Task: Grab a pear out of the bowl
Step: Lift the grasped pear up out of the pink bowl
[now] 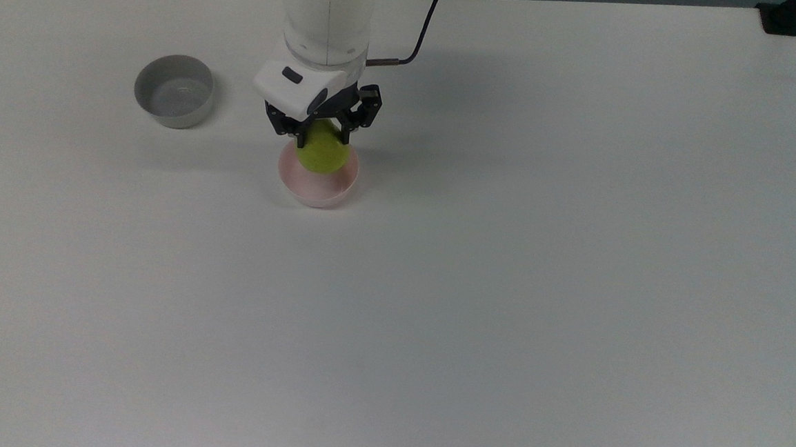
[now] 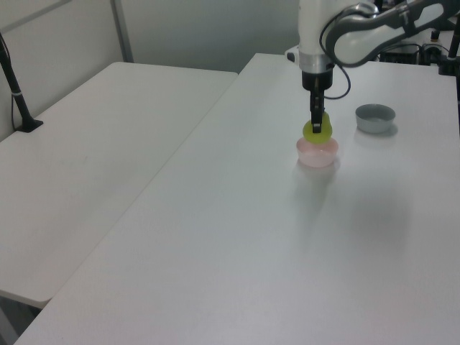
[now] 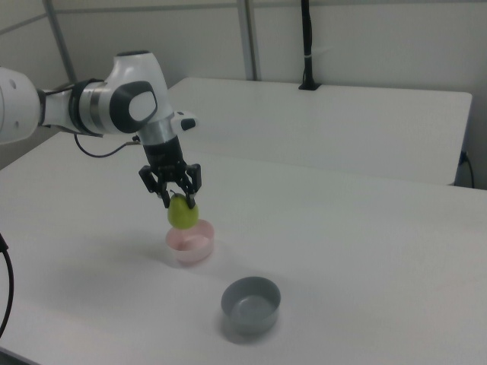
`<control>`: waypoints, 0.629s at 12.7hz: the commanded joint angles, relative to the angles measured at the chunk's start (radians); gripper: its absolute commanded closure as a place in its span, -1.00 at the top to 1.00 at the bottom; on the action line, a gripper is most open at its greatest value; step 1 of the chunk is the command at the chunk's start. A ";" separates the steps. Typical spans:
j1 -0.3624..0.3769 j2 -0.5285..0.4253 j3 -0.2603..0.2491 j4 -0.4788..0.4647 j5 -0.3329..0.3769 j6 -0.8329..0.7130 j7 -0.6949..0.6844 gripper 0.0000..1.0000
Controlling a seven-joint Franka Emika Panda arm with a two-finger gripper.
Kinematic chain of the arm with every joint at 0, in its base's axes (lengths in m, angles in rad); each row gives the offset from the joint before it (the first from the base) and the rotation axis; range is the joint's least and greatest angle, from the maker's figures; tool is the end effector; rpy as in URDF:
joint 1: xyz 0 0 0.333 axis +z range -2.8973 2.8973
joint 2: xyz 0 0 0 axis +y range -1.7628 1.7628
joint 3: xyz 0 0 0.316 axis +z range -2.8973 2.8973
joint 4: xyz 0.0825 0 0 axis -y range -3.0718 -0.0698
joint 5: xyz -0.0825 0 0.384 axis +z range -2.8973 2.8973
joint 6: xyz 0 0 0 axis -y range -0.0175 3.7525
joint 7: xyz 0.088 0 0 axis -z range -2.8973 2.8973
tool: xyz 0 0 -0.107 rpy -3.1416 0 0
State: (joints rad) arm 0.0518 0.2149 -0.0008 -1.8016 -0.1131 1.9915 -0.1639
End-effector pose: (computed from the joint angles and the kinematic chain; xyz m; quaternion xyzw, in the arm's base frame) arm 0.6151 0.0244 0.4242 0.9900 0.1307 -0.0154 0.0506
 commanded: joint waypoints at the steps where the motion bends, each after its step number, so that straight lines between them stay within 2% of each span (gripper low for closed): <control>1: -0.012 -0.022 -0.013 0.059 0.027 -0.072 -0.003 -0.45; 8: -0.148 -0.012 -0.015 0.116 0.018 -0.074 -0.080 -0.45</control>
State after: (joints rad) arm -0.0624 0.2004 -0.0126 -1.7244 -0.1036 1.9387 -0.1877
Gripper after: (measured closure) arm 0.392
